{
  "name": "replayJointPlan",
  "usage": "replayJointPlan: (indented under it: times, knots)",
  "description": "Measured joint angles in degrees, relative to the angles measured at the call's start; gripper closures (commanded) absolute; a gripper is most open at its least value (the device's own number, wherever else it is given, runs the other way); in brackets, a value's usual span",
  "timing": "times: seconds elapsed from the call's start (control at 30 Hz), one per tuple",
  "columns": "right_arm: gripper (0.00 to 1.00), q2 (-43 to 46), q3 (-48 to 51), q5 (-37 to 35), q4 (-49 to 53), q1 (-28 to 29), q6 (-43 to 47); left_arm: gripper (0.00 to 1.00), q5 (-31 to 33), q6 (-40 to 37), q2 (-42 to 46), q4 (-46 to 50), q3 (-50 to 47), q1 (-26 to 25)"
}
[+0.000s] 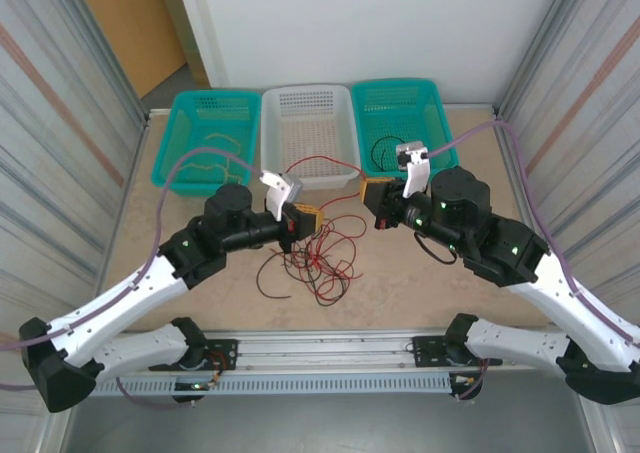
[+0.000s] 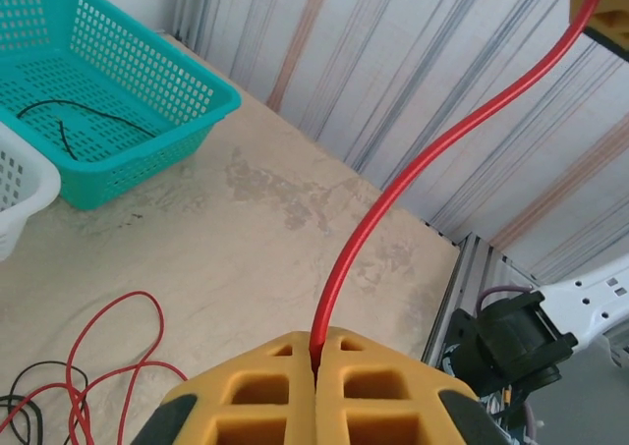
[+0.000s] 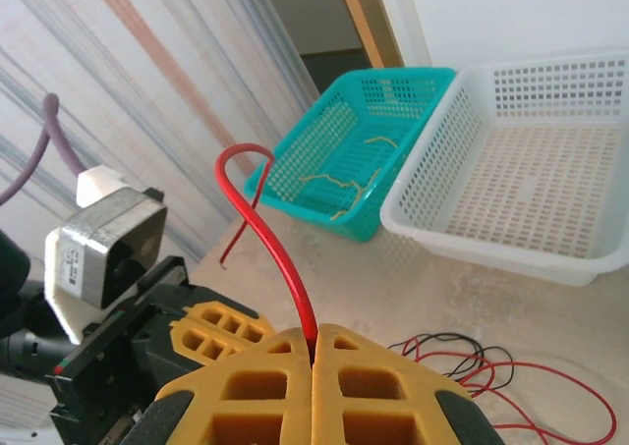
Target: Untangle the cables
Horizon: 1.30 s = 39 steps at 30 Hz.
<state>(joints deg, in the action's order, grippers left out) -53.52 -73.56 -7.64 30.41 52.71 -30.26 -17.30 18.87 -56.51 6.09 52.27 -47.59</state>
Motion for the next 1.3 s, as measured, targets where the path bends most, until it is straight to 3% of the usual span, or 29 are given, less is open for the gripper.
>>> replayJointPlan:
  times: [0.03, 0.07, 0.1, 0.17, 0.2, 0.33, 0.5, 0.63, 1.13, 1.23, 1.3]
  knots:
    - [0.97, 0.0, 0.2, 0.0, -0.1, -0.1, -0.4, 1.0, 0.3, 0.1, 0.3, 0.0, 0.0, 0.0]
    - [0.87, 0.1, 0.7, 0.0, -0.6, -0.2, -0.8, 1.0, 0.6, 0.3, 0.6, 0.0, 0.0, 0.0]
    - [0.66, 0.3, 1.1, 0.0, -0.8, -0.3, -1.2, 1.0, 1.0, 0.5, 0.8, 0.1, 0.0, 0.0]
    - [0.36, 0.5, 1.9, -0.2, -0.6, -0.3, -2.1, 1.0, 2.2, 0.7, 0.9, 0.5, 0.2, 0.0]
    - [0.29, 0.5, 2.0, -0.7, -0.2, -0.3, -2.4, 1.0, 3.5, 0.7, 0.7, 1.6, 0.8, 0.0]
    - [0.26, 0.7, 2.1, -6.1, 3.1, -0.9, -4.3, 1.0, 8.2, 0.7, -2.6, 7.5, 6.7, 2.1]
    - [0.26, 3.9, 7.8, -10.9, 7.8, -5.3, -9.2, 1.0, 7.5, 2.1, -9.1, 10.2, 14.4, 13.4]
    - [0.29, 9.1, 15.3, -10.5, 10.6, -8.5, -13.0, 1.0, 5.8, 2.1, -14.9, 11.3, 20.3, 19.0]
    - [0.36, 10.6, 22.8, -6.1, 11.6, -9.4, -18.4, 1.0, 0.2, 3.2, -46.8, 9.7, 48.9, 24.9]
    - [0.36, 10.1, 22.8, -5.9, 11.7, -9.4, -18.4, 0.42, -1.4, 5.1, -51.5, 8.1, 49.8, 25.7]
    - [0.36, 9.7, 22.8, -5.7, 11.8, -9.4, -18.4, 0.26, -2.5, 7.1, -53.9, 7.5, 49.8, 26.2]
